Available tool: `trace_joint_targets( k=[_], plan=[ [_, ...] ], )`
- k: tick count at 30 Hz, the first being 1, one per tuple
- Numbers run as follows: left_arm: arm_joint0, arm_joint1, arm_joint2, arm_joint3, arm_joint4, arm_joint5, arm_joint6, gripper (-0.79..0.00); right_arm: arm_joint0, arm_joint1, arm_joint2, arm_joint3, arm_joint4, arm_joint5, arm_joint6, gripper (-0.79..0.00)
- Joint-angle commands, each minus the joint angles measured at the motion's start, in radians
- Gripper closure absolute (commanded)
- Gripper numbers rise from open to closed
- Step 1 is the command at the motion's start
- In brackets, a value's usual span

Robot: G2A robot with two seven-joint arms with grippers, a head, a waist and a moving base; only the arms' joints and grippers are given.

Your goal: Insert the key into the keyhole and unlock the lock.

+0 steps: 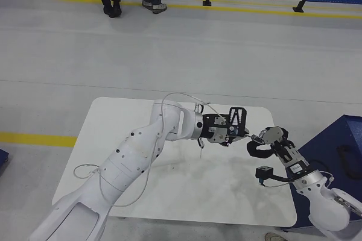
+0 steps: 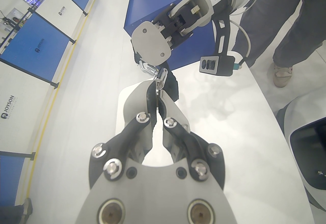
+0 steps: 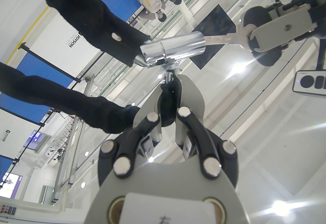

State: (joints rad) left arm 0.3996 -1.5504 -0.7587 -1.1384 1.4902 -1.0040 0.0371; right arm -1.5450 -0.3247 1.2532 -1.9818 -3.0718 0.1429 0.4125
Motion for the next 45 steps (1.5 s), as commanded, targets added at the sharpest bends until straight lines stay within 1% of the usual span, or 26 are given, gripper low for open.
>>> trace_joint_targets(
  k=[1, 19, 38, 45],
  plan=[
    [-0.002, -0.001, 0.003, 0.005, 0.0, 0.001, 0.004, 0.0, 0.0, 0.0, 0.0, 0.0, 0.0, 0.0, 0.0, 0.0],
    [-0.025, -0.013, 0.026, 0.054, -0.008, 0.011, 0.01, 0.0, 0.0, 0.0, 0.0, 0.0, 0.0, 0.0, 0.0, 0.0],
    [-0.019, -0.028, 0.068, 0.054, 0.031, 0.058, 0.024, 0.0, 0.0, 0.0, 0.0, 0.0, 0.0, 0.0, 0.0, 0.0],
    [-0.023, -0.036, 0.086, 0.054, 0.05, 0.078, 0.004, 0.0, 0.0, 0.0, 0.0, 0.0, 0.0, 0.0, 0.0, 0.0]
  ],
)
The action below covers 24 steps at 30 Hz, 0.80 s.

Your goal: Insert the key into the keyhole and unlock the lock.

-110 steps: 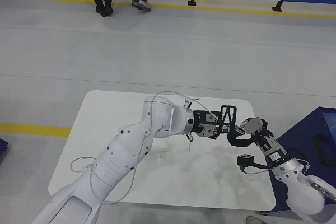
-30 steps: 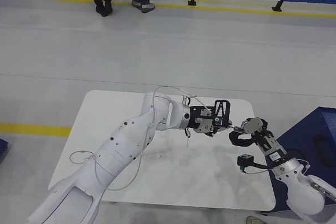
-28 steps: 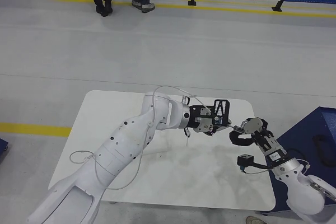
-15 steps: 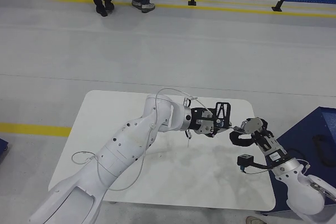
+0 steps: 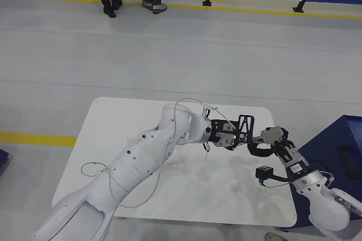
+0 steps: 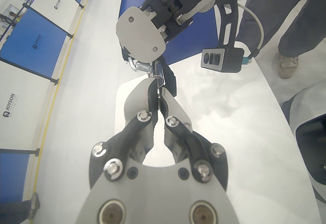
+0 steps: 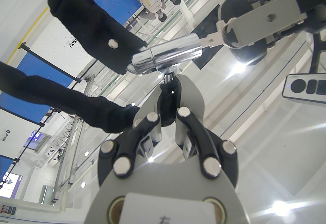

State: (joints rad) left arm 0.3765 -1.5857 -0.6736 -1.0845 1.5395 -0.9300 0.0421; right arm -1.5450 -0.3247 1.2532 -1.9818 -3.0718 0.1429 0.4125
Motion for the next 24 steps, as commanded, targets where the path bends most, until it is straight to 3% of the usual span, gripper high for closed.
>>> trace_joint_targets(
  k=[1, 6, 7, 8, 9, 16, 21, 24],
  plan=[
    [0.0, -0.001, 0.001, -0.001, 0.001, 0.006, -0.002, 0.0, 0.0, 0.0, 0.0, 0.0, 0.0, 0.0, 0.0, 0.0],
    [0.005, 0.003, -0.012, -0.011, -0.002, -0.003, -0.003, 0.0, 0.0, 0.0, 0.0, 0.0, 0.0, 0.0, 0.0, 0.0],
    [0.008, 0.004, -0.016, -0.017, -0.003, -0.005, -0.005, -0.215, 0.0, 0.0, 0.0, 0.0, 0.0, 0.0, 0.0, 0.0],
    [0.011, 0.005, -0.019, -0.024, -0.003, -0.007, -0.008, -0.542, 0.0, 0.0, 0.0, 0.0, 0.0, 0.0, 0.0, 0.0],
    [0.014, 0.007, -0.022, -0.031, -0.004, -0.008, -0.012, -0.785, 0.0, 0.0, 0.0, 0.0, 0.0, 0.0, 0.0, 0.0],
    [0.06, 0.028, -0.078, -0.122, -0.019, -0.003, -0.023, -0.785, 0.0, 0.0, 0.0, 0.0, 0.0, 0.0, 0.0, 0.0],
    [0.146, 0.06, -0.16, -0.257, 0.014, 0.064, -0.034, -0.785, 0.0, 0.0, 0.0, 0.0, 0.0, 0.0, 0.0, 0.0],
    [0.154, 0.062, -0.165, -0.268, 0.019, 0.066, -0.037, -0.785, 0.0, 0.0, 0.0, 0.0, 0.0, 0.0, 0.0, 0.0]
  ],
)
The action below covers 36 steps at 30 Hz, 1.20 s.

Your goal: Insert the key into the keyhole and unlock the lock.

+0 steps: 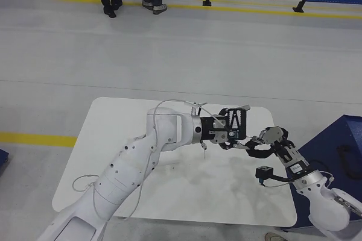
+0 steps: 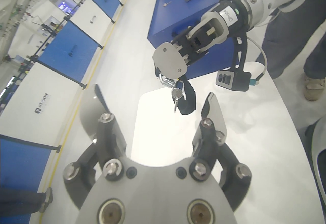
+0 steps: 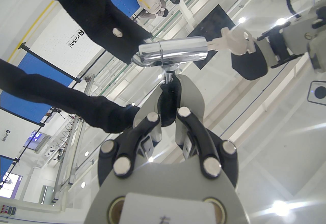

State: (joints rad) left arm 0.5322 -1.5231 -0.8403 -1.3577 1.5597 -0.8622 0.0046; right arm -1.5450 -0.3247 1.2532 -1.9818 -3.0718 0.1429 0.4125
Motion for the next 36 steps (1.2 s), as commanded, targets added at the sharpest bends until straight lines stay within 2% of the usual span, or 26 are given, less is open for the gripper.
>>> trace_joint_targets(
  k=[1, 6, 9, 15, 16, 21, 29, 31, 33, 36],
  plan=[
    [-0.002, -0.001, 0.002, 0.005, -0.001, -0.002, 0.0, -0.785, 0.0, 0.0, 0.0, 0.0, 0.0, 0.0, 0.0, 0.0],
    [-0.002, -0.001, 0.002, 0.005, -0.001, -0.002, 0.0, -0.785, 0.0, 0.0, 0.0, 0.0, 0.0, 0.0, 0.0, 0.0],
    [0.034, 0.0, -0.02, 0.001, -0.078, 0.024, 0.031, -0.785, 0.012, -0.013, 0.01, 0.001, 0.033, -0.039, 0.049, 0.0],
    [0.099, -0.013, -0.082, 0.059, -0.412, 0.076, 0.166, -0.785, 0.035, -0.057, -0.034, -0.004, 0.026, -0.056, 0.161, 0.0],
    [0.113, -0.019, -0.08, 0.078, -0.5, 0.067, 0.197, -0.785, 0.042, -0.065, -0.044, -0.002, 0.018, -0.053, 0.175, 0.0],
    [0.128, -0.051, -0.055, 0.174, -0.915, 0.034, 0.219, -0.785, 0.099, -0.1, -0.109, 0.014, 0.0, -0.075, 0.265, 0.0],
    [0.128, -0.051, -0.055, 0.174, -0.915, 0.034, 0.219, -0.785, 0.11, -0.104, -0.119, 0.019, 0.0, -0.088, 0.277, 0.0],
    [0.168, -0.062, -0.047, 0.157, -1.106, 0.052, 0.23, -0.785, 0.118, -0.105, -0.109, 0.028, 0.0, -0.096, 0.279, 0.0],
    [0.181, -0.074, -0.017, 0.133, -1.369, 0.074, 0.138, -0.785, 0.128, -0.101, -0.114, 0.024, 0.0, -0.099, 0.298, 0.0],
    [0.198, -0.089, -0.002, 0.092, -1.785, 0.167, 0.02, -0.785, 0.134, -0.096, -0.138, 0.015, 0.0, -0.077, 0.325, 0.0]
  ],
)
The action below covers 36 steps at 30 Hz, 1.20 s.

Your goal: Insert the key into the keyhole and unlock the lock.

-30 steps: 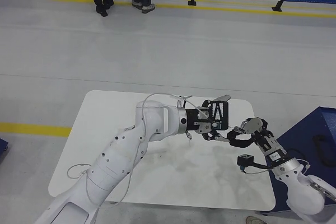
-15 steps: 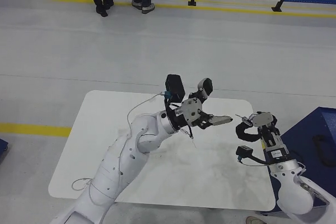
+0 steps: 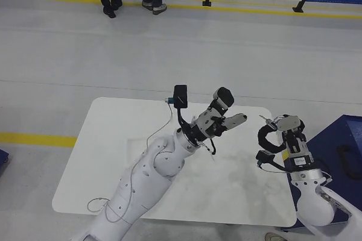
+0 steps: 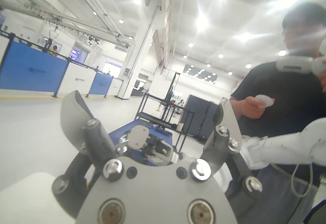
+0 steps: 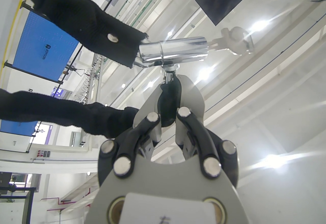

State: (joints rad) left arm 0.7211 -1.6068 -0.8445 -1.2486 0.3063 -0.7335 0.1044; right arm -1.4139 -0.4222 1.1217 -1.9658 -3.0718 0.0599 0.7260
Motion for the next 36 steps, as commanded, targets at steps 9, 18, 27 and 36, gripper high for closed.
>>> trace_joint_targets(
  k=[9, 18, 27, 36],
  plan=[
    [0.043, -0.031, -0.009, -0.052, -1.107, 0.241, -0.297, 0.0, 0.096, 0.071, -0.118, -0.015, 0.0, -0.037, 0.144, 0.0],
    [0.034, -0.06, 0.032, -0.013, -1.182, 0.351, -0.369, 0.0, 0.227, 0.161, -0.298, -0.05, 0.0, -0.048, 0.225, 0.0],
    [0.023, -0.081, 0.061, 0.043, -1.14, 0.419, -0.412, 0.0, 0.346, 0.212, -0.453, -0.067, 0.0, -0.047, 0.258, 0.0],
    [0.041, -0.09, 0.053, 0.023, -1.111, 0.453, -0.471, 0.0, 0.466, 0.225, -0.595, -0.072, 0.0, -0.105, 0.287, 0.0]
  ],
)
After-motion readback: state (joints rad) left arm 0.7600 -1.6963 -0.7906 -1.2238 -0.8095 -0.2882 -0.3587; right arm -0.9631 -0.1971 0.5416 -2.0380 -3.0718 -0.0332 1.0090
